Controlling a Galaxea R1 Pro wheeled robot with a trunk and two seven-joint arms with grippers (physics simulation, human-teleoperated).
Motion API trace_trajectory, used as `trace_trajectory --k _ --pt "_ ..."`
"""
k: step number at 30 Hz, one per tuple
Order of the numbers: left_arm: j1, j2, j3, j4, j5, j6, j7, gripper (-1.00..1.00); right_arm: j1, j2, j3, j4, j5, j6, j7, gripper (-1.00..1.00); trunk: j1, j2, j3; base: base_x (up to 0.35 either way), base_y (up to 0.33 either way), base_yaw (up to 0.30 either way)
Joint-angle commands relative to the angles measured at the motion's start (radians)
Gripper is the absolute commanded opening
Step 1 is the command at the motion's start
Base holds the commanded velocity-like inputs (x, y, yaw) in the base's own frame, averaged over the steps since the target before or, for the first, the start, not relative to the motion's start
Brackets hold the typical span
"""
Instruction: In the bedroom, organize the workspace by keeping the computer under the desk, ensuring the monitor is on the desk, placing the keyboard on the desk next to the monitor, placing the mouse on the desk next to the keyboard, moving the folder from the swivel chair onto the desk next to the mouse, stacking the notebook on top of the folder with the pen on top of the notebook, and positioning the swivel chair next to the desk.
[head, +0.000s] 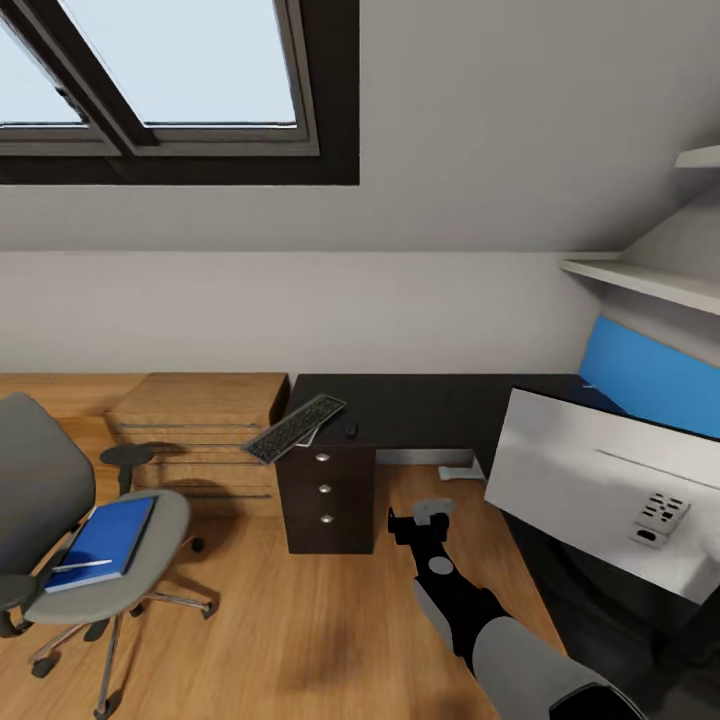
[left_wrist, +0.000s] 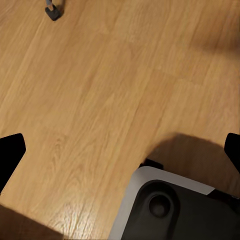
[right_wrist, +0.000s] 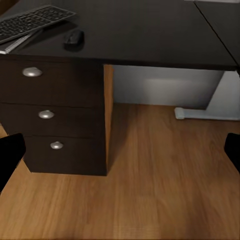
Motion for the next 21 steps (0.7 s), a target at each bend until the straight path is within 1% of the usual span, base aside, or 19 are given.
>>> trace_trajectory --k 1,10,16,20,21 --pt "-0.001 0.0 0.003 0.0 -0.002 -0.002 0.001 1.0 -0.002 0.0 0.008 0.001 -0.01 -0.005 -0.007 1.0 0.001 -0.002 -0.002 0.316 0.117 0.0" --pt "-0.001 0.0 0.003 0.0 -0.002 -0.001 0.001 1.0 -0.002 0.0 0.007 0.001 -0.009 -0.005 -0.005 1.0 0.001 -0.002 -0.002 0.303 0.192 0.0" --pt "-0.001 -0.001 0.003 0.001 -0.002 -0.001 0.001 1.0 -0.002 0.0 0.009 0.001 -0.009 -0.005 -0.003 1.0 0.001 -0.002 -0.002 0.074 0.029 0.0" --pt "-0.001 -0.002 0.003 0.0 -0.002 0.0 0.001 1.0 -0.003 0.0 0.011 -0.047 -0.001 0.002 -0.009 1.0 0.001 -0.002 -0.002 0.002 0.001 0.0" --pt "-0.001 -0.004 0.003 0.0 -0.002 0.0 0.001 1.0 -0.005 0.0 0.011 -0.097 0.0 0.019 -0.016 1.0 0.001 -0.002 -0.002 0.0 0.0 0.0"
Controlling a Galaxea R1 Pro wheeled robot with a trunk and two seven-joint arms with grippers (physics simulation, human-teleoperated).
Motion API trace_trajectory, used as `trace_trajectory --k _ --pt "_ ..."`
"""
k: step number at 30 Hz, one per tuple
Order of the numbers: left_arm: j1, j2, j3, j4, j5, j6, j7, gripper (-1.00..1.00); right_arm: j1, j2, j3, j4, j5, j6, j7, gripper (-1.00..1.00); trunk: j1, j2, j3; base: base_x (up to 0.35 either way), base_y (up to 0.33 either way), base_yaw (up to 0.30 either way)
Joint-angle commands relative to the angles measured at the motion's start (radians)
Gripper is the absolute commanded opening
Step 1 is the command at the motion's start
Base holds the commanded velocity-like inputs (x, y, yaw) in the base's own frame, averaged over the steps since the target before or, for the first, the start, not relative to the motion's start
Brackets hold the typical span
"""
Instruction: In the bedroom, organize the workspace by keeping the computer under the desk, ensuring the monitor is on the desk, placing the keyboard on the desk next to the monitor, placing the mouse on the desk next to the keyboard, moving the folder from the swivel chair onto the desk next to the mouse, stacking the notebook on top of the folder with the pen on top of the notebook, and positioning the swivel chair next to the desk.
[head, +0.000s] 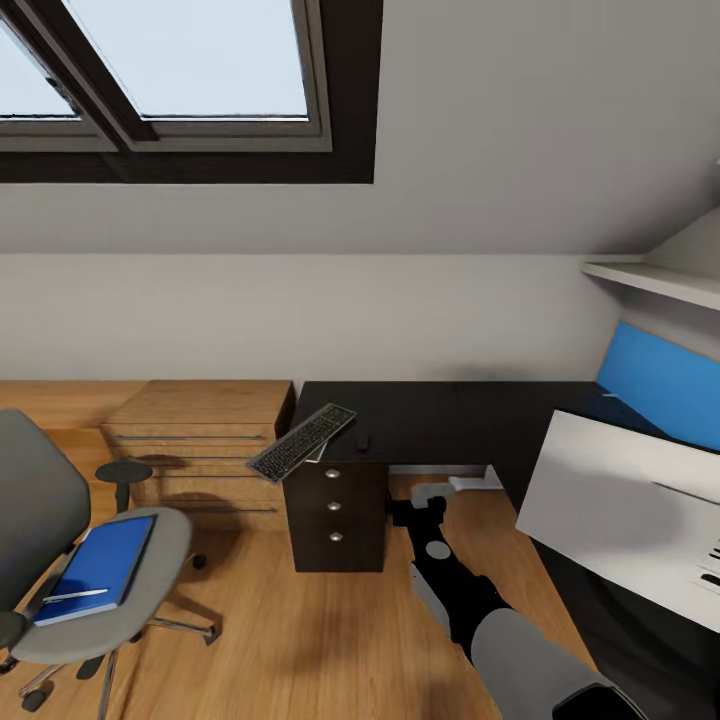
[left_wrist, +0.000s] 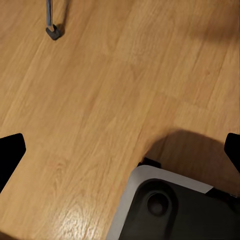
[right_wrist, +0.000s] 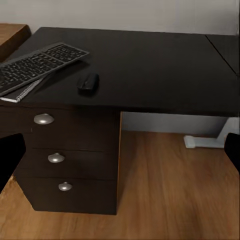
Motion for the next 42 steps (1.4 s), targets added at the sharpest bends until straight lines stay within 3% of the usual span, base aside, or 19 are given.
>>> trace_trajectory --k 1,5,7,11,12,15,19,20,24,26,28,29,33,39,42 --pt "-0.001 -0.005 0.003 0.0 -0.002 -0.002 0.001 1.0 -0.004 0.0 0.006 -0.05 -0.007 0.04 -0.019 1.0 0.001 -0.002 -0.002 0.0 0.0 0.0" --pt "-0.001 -0.016 0.003 0.001 -0.002 -0.002 0.001 1.0 -0.034 0.0 0.005 -0.184 -0.007 0.225 -0.069 1.0 0.001 -0.002 -0.002 0.0 0.0 0.0" --pt "-0.001 -0.02 0.003 0.001 -0.002 -0.002 0.002 1.0 -0.117 0.0 0.004 -0.283 -0.011 0.418 -0.102 1.0 0.001 -0.002 -0.002 0.0 0.0 0.0" --pt "-0.001 -0.021 0.003 0.001 -0.002 -0.001 0.002 1.0 -0.219 0.0 0.002 -0.311 -0.015 0.529 -0.114 1.0 0.001 -0.002 -0.002 0.0 0.0 0.0" --pt "-0.001 -0.022 0.003 0.001 -0.002 -0.001 0.002 1.0 -0.279 0.0 0.0 -0.311 -0.017 0.573 -0.117 1.0 0.001 -0.002 -0.002 0.0 0.0 0.0" --pt "-0.001 -0.022 0.003 0.001 -0.002 -0.001 0.003 1.0 -0.366 0.0 -0.004 -0.296 -0.018 0.635 -0.12 1.0 0.001 -0.002 -0.002 0.0 0.0 0.0" --pt "-0.001 -0.022 0.003 0.001 -0.002 -0.001 0.003 1.0 -0.517 0.0 -0.042 -0.254 -0.019 0.757 -0.12 1.0 0.001 -0.002 -0.002 0.0 0.0 0.0" --pt "-0.001 -0.023 0.003 0.001 -0.002 -0.001 0.003 1.0 -0.623 -0.035 -0.086 -0.202 -0.019 0.86 -0.116 1.0 0.001 -0.002 -0.002 0.0 0.0 0.0" --pt "-0.001 -0.023 0.003 0.001 -0.002 -0.001 0.003 1.0 -0.717 -0.1 -0.103 -0.115 -0.018 0.917 -0.108 1.0 0.001 -0.002 -0.002 0.0 0.0 0.0" --pt "-0.001 -0.023 0.003 0.002 -0.002 0.0 0.003 1.0 -0.792 -0.165 -0.108 -0.01 -0.021 0.934 -0.098 1.0 0.001 -0.002 -0.002 0.0 0.0 0.0" --pt "-0.001 -0.024 0.003 0.002 -0.002 0.0 0.003 1.0 -0.824 -0.198 -0.11 0.033 -0.022 0.938 -0.092 1.0 0.001 -0.002 -0.002 0.0 0.0 0.0" --pt "-0.001 -0.024 0.003 0.002 -0.002 0.0 0.003 1.0 -0.848 -0.256 -0.11 0.064 -0.024 0.942 -0.067 1.0 0.001 -0.002 -0.002 0.0 0.0 0.0" --pt "-0.001 -0.024 0.003 0.003 -0.003 0.0 0.003 1.0 -0.877 -0.379 -0.111 0.105 -0.026 0.949 0.004 1.0 0.001 -0.002 -0.002 0.021 0.0 0.0" --pt "-0.001 -0.024 0.003 0.004 -0.003 -0.001 0.002 1.0 -0.889 -0.474 -0.126 0.122 -0.028 0.971 0.038 1.0 0.001 -0.002 -0.002 0.214 -0.047 0.0" --pt "-0.001 -0.024 0.003 0.004 -0.003 -0.001 0.002 1.0 -0.889 -0.495 -0.142 0.125 -0.028 0.983 0.04 1.0 0.001 -0.002 -0.002 0.263 -0.082 0.0"
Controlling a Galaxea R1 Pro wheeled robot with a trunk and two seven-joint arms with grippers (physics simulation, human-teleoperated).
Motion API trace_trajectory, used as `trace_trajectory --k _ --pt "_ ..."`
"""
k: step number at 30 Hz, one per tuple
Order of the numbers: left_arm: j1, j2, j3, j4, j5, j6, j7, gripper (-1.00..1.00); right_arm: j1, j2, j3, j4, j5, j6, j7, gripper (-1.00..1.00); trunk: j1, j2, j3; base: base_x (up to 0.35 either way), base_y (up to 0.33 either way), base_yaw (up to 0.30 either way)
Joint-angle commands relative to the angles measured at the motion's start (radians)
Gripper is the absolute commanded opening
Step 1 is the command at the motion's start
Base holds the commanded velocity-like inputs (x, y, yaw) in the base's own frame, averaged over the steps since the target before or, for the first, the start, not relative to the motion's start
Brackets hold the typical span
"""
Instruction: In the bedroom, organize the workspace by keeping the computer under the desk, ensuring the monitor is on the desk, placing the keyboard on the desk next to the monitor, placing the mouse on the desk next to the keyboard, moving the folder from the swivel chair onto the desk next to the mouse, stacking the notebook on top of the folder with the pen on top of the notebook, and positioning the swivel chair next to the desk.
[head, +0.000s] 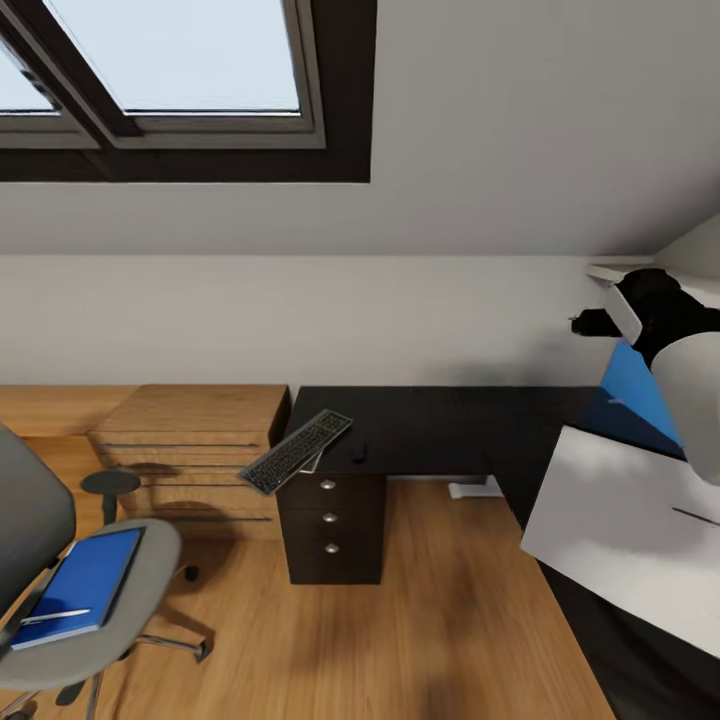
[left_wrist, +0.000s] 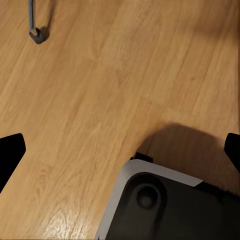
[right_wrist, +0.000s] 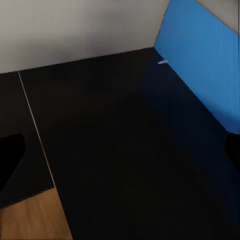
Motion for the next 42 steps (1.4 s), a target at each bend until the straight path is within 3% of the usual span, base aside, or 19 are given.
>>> trace_trajectory --k 1,7,10,27,42 --pt "-0.001 0.0 0.002 0.0 -0.002 -0.003 0.001 1.0 -0.001 -0.006 0.002 -0.001 -0.012 0.008 -0.005 1.0 0.001 -0.002 -0.002 0.247 -0.077 0.0" --pt "-0.001 0.0 0.002 0.001 -0.002 -0.002 0.0 1.0 -0.001 -0.033 -0.053 0.04 -0.012 0.042 -0.004 1.0 0.001 -0.002 -0.002 0.189 -0.096 0.0" --pt "-0.001 0.0 0.002 0.001 -0.002 -0.002 0.001 1.0 -0.001 -0.037 -0.061 0.072 -0.012 0.047 -0.004 1.0 0.001 -0.002 -0.002 0.063 -0.037 0.0" --pt "-0.001 0.0 0.002 0.001 -0.002 -0.001 0.002 1.0 0.003 -0.071 -0.068 0.297 -0.01 0.045 0.0 1.0 0.001 -0.002 -0.002 0.01 -0.006 0.0" --pt "-0.001 0.0 0.002 0.001 -0.002 -0.001 0.002 1.0 0.004 -0.074 -0.068 0.328 -0.009 0.079 0.0 1.0 0.001 -0.002 -0.002 0.0 0.0 0.0"
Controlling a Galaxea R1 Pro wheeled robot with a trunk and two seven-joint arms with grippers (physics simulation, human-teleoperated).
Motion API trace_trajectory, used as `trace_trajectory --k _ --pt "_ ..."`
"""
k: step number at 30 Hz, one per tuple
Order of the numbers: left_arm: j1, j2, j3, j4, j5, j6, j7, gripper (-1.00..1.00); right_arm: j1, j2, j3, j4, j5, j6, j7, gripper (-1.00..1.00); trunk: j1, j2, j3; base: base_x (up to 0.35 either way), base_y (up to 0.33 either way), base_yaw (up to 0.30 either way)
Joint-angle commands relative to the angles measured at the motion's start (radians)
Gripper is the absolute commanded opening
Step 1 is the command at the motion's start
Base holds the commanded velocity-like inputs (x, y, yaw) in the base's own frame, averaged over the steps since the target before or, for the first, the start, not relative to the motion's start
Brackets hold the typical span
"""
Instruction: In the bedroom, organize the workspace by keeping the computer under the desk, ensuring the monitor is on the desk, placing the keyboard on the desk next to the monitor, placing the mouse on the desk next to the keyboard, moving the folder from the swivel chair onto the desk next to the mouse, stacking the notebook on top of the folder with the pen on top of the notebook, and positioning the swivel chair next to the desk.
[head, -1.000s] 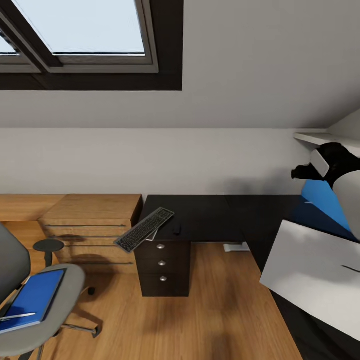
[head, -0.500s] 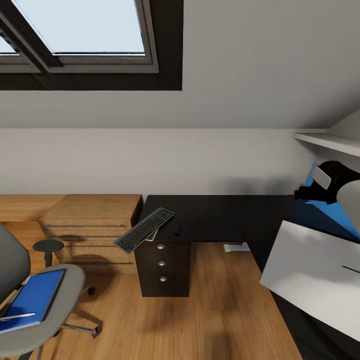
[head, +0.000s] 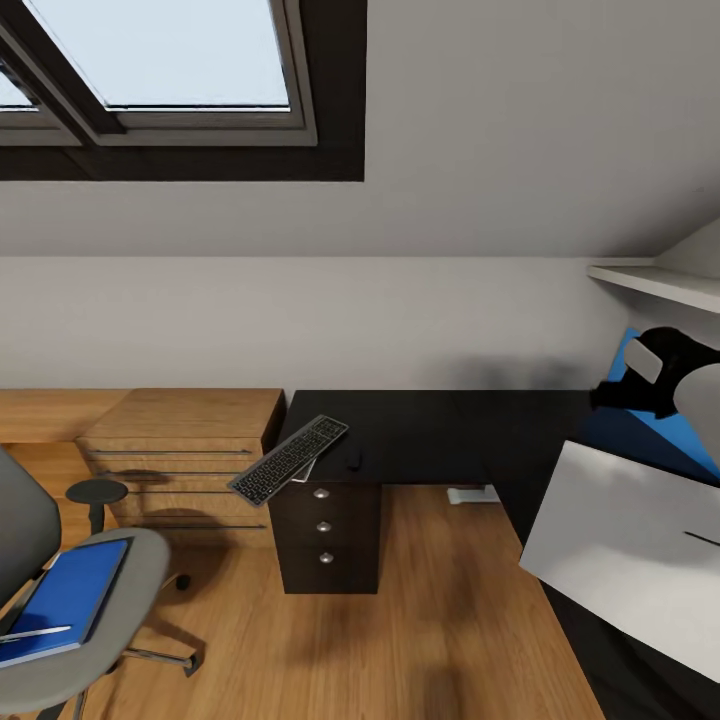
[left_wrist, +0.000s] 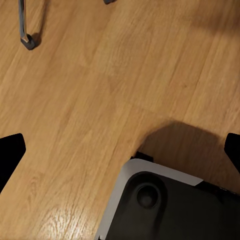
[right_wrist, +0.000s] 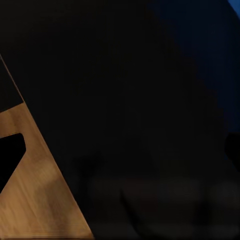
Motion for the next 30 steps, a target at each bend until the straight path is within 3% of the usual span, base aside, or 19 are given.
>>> trace_trajectory --k 1,30 --pt "-0.001 0.0 0.002 0.0 -0.002 -0.003 0.001 1.0 -0.001 0.0 0.006 0.002 -0.01 0.005 -0.005 1.0 0.001 -0.002 -0.002 0.0 0.0 0.0" --pt "-0.001 0.001 0.002 0.0 -0.001 -0.007 0.0 1.0 0.109 0.007 0.008 0.005 -0.006 0.04 -0.005 1.0 0.001 -0.002 -0.002 -0.004 0.0 0.0"
